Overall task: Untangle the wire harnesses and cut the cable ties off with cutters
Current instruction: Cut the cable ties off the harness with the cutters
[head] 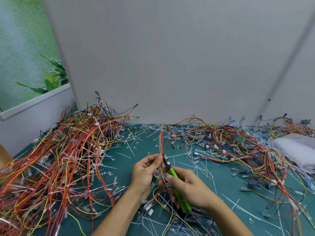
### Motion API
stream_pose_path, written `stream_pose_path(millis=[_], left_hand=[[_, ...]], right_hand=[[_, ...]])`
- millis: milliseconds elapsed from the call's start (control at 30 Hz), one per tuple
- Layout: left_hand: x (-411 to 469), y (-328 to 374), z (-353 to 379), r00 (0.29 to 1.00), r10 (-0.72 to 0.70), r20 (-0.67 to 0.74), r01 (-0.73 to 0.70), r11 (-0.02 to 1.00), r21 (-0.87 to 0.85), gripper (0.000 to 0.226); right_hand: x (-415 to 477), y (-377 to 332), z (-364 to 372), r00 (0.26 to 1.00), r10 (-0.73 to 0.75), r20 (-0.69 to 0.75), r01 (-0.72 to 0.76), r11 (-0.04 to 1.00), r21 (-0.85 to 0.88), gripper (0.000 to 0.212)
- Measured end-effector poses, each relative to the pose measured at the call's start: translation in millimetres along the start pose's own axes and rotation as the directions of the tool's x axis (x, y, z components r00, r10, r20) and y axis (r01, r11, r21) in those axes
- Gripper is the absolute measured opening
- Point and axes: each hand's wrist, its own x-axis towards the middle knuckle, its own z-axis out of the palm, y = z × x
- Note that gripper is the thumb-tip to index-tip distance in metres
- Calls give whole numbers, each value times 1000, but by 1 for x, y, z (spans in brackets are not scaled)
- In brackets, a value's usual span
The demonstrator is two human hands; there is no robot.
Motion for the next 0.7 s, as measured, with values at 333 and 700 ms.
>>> stream_pose_path(millis=[333,700], left_hand=[[2,8,3,996,62,-65,-67,995,-67,21],[-1,17,2,995,-69,-74,48,967,-248,18]], right_hand=[[18,8,-22,852,239,-466,7,885,466,26],[13,6,-34,839,14,-544,273,854,443,50]])
